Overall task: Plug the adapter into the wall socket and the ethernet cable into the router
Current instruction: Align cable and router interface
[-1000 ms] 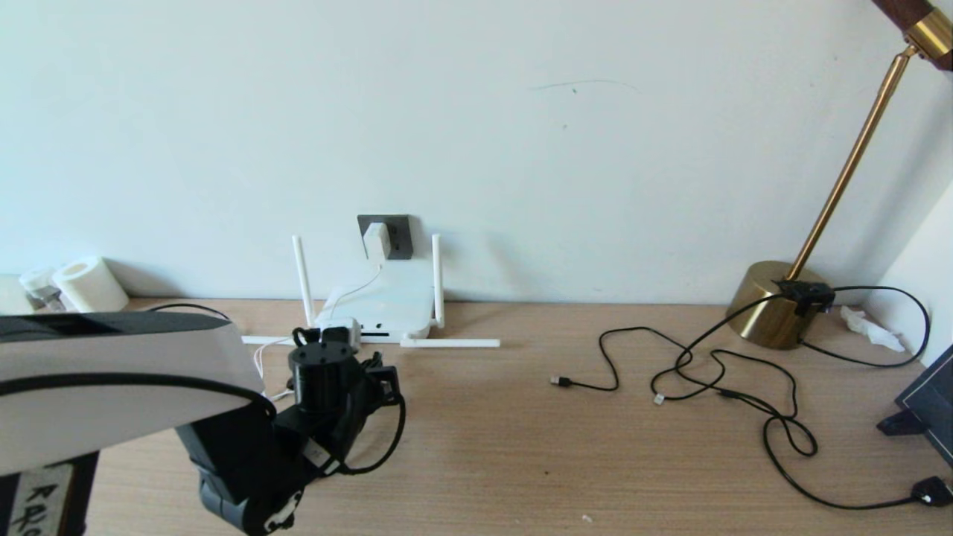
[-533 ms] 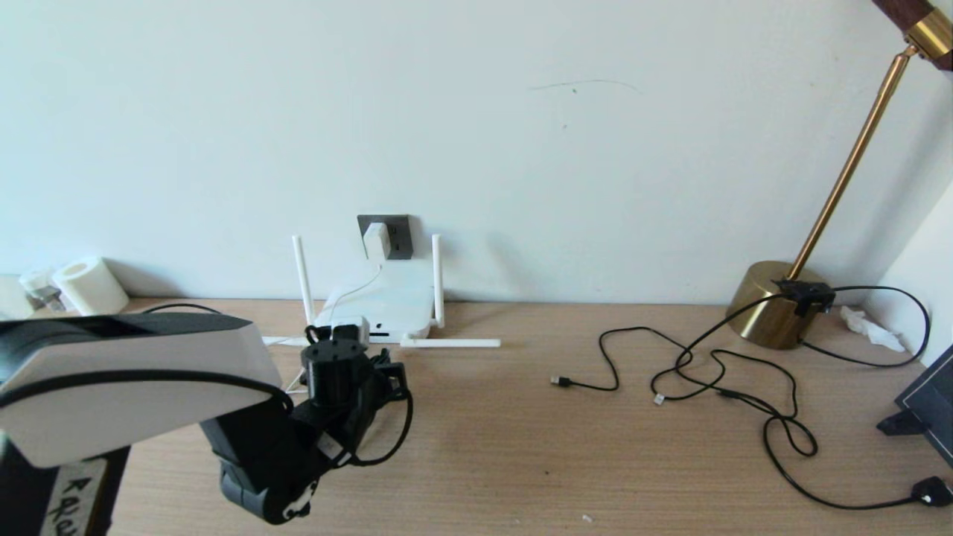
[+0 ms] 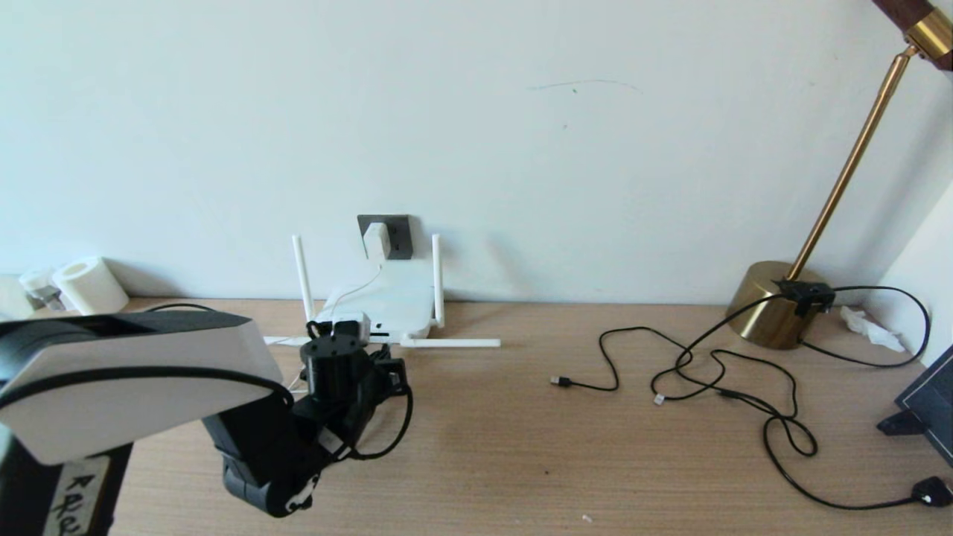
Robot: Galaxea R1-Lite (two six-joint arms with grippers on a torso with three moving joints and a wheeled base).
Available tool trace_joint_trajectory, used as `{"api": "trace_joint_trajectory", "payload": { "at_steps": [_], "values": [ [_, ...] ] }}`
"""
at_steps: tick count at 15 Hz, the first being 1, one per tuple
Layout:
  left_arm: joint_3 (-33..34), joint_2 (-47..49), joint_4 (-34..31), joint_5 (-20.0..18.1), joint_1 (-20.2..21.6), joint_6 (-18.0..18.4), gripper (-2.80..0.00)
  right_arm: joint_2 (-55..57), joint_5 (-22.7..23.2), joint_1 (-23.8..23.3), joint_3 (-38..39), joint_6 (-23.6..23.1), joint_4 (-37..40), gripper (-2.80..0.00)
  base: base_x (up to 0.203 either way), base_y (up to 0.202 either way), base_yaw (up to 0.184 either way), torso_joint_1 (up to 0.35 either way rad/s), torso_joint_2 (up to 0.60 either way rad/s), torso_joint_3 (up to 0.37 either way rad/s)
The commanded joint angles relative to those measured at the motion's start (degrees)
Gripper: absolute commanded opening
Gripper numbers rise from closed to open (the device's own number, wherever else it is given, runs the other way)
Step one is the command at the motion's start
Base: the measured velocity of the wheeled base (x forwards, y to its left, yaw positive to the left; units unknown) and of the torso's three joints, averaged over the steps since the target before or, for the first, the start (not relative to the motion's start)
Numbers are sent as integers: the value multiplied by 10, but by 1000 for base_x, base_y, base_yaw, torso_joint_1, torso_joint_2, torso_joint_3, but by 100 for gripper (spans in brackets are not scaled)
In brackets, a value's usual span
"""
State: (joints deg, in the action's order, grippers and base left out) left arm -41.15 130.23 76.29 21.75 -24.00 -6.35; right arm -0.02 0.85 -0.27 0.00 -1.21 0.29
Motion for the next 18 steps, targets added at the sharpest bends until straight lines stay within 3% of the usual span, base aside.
{"api": "trace_joint_trajectory", "payload": {
  "at_steps": [1, 18],
  "values": [
    [-3, 1, 4, 1, 1, -1, -280, 0, 0, 0, 0, 0, 0, -280, 0, 0, 0, 0, 0, 0],
    [-16, 2, 4, -10, 21, 0, -280, 0, 0, 0, 0, 0, 0, -280, 0, 0, 0, 0, 0, 0]
  ]
}}
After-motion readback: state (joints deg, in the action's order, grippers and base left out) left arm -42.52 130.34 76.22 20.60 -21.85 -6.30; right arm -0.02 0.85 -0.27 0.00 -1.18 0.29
